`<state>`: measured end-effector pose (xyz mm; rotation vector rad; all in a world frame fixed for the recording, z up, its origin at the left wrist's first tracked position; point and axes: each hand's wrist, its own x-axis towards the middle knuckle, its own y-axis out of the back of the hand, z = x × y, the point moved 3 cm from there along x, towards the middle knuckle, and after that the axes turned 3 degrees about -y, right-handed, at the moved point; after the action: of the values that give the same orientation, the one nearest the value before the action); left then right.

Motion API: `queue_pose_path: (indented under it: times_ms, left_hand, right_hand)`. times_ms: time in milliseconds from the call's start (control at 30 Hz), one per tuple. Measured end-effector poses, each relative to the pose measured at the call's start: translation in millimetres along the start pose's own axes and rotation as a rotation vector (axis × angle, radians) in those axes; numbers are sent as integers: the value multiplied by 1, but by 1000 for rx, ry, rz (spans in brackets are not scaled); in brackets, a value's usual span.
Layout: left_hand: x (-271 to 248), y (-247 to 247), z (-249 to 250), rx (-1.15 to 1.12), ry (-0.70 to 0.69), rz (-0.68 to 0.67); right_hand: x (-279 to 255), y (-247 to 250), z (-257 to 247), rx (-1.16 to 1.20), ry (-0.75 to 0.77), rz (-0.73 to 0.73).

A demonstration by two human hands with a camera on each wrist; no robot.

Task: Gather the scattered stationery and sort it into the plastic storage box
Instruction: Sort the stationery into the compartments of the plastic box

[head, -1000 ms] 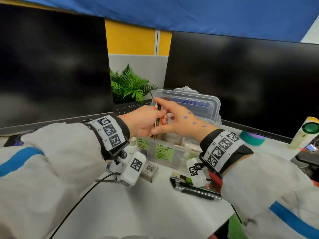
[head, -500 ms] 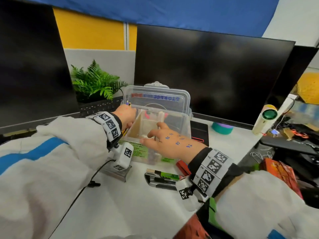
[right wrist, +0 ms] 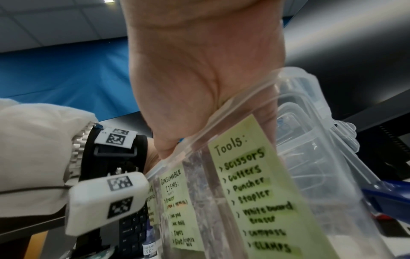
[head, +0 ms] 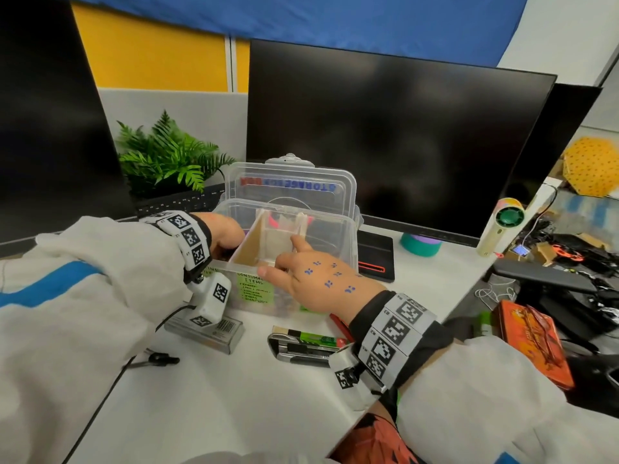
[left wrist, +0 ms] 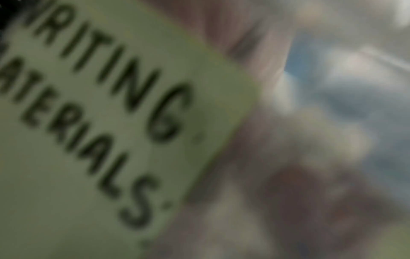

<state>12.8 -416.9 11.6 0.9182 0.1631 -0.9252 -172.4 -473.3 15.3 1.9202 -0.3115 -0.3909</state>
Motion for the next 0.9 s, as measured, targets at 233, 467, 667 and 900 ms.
queue_pose_path:
  times_ms: [233, 467, 667, 900]
  left_hand:
    - [-21, 11, 7, 241, -65, 62]
    - [-66, 30, -4, 546, -423, 474]
    - [-90, 54, -64, 282, -485, 671]
    - [-96, 41, -151, 489, -403, 262]
  right_hand:
    - [-2, -2, 1, -59, 13, 20]
    - [1, 1, -2, 10, 24, 142]
    - [-10, -8, -65, 110, 551, 578]
    - [17, -64, -102, 61, 370, 129]
